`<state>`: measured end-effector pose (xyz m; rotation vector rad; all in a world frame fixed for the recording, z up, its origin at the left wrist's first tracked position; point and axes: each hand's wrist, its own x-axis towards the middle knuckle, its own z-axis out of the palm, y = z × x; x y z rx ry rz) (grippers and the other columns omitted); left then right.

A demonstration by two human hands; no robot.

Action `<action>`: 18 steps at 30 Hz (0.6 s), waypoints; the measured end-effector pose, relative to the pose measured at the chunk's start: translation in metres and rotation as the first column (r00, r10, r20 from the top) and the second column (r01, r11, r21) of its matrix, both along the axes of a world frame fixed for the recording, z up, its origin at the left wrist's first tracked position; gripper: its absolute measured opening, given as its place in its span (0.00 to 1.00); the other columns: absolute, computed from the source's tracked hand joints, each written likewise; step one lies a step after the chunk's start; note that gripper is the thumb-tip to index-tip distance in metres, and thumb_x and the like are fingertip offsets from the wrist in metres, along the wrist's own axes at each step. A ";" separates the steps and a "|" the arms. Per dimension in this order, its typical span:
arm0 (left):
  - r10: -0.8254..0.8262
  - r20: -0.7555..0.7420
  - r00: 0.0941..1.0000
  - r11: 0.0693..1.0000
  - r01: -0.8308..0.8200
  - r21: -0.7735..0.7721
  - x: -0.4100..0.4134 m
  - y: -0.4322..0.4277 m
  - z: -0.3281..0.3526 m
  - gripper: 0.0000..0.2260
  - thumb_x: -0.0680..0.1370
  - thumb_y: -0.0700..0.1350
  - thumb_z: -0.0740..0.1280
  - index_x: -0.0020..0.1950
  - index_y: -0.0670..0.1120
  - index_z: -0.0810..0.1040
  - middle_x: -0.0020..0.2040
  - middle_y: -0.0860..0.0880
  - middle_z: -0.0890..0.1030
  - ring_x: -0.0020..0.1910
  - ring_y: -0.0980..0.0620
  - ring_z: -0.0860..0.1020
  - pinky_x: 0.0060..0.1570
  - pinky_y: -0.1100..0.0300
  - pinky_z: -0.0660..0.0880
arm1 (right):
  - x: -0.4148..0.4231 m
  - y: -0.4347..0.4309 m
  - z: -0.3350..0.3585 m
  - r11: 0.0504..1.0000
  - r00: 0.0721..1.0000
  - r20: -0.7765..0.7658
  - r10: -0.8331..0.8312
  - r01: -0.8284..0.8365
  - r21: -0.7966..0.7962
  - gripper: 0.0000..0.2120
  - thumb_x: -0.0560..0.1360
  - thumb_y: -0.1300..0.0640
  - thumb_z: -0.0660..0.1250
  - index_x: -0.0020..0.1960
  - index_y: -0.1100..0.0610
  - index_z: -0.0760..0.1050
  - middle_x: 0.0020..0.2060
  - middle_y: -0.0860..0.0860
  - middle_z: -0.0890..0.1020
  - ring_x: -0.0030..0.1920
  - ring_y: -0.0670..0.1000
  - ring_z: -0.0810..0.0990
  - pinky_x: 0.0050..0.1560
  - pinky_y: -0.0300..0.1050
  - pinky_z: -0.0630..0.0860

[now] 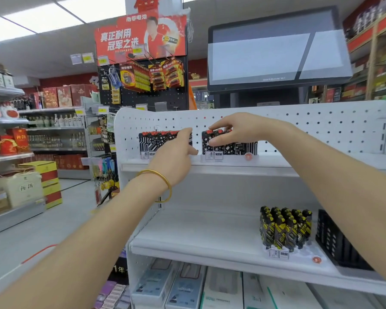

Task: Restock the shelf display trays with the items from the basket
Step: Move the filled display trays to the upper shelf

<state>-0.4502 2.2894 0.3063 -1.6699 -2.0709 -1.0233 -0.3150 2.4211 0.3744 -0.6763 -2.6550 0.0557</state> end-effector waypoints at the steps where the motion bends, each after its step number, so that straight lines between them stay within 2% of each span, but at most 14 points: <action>1: 0.012 -0.018 1.000 1.000 -0.012 0.012 -0.001 0.001 -0.001 0.30 0.76 0.31 0.52 0.76 0.47 0.54 0.62 0.50 0.78 0.64 0.47 0.72 0.55 0.55 0.71 | -0.001 0.000 0.000 1.000 1.000 -0.002 0.005 -0.005 -0.001 0.28 0.70 0.37 0.66 0.67 0.45 0.71 0.64 0.44 0.73 0.56 0.44 0.70 0.63 0.47 0.67; 6: -0.005 -0.054 0.999 0.997 0.009 0.075 -0.004 0.002 -0.011 0.29 0.75 0.31 0.53 0.76 0.47 0.55 0.61 0.50 0.78 0.61 0.45 0.73 0.58 0.48 0.70 | -0.004 0.000 0.000 1.000 1.000 -0.011 0.007 -0.007 -0.007 0.28 0.70 0.36 0.66 0.67 0.45 0.70 0.65 0.44 0.73 0.56 0.44 0.69 0.63 0.46 0.66; 10: 0.003 -0.098 0.995 0.993 0.008 0.118 -0.004 0.004 -0.019 0.27 0.75 0.31 0.53 0.74 0.46 0.58 0.62 0.49 0.77 0.63 0.45 0.70 0.62 0.49 0.67 | -0.009 0.000 0.001 1.000 1.000 0.002 0.003 -0.003 -0.003 0.28 0.71 0.37 0.66 0.68 0.46 0.69 0.66 0.46 0.72 0.62 0.46 0.70 0.64 0.46 0.65; 14: 0.036 -0.127 0.991 0.994 -0.022 0.106 -0.006 0.007 -0.025 0.25 0.73 0.31 0.52 0.69 0.47 0.63 0.63 0.48 0.76 0.62 0.43 0.69 0.61 0.48 0.67 | -0.011 0.000 0.000 0.999 0.999 0.008 -0.032 0.032 0.011 0.30 0.70 0.35 0.66 0.69 0.46 0.68 0.67 0.46 0.71 0.67 0.49 0.69 0.67 0.49 0.65; 18: 0.070 -0.160 0.985 0.994 -0.056 0.092 0.003 0.002 -0.026 0.26 0.72 0.31 0.53 0.69 0.46 0.64 0.61 0.42 0.73 0.60 0.40 0.69 0.58 0.47 0.69 | -0.008 -0.008 0.000 0.996 0.996 0.021 -0.086 0.086 0.031 0.35 0.68 0.32 0.64 0.71 0.46 0.65 0.69 0.46 0.69 0.68 0.49 0.68 0.67 0.50 0.65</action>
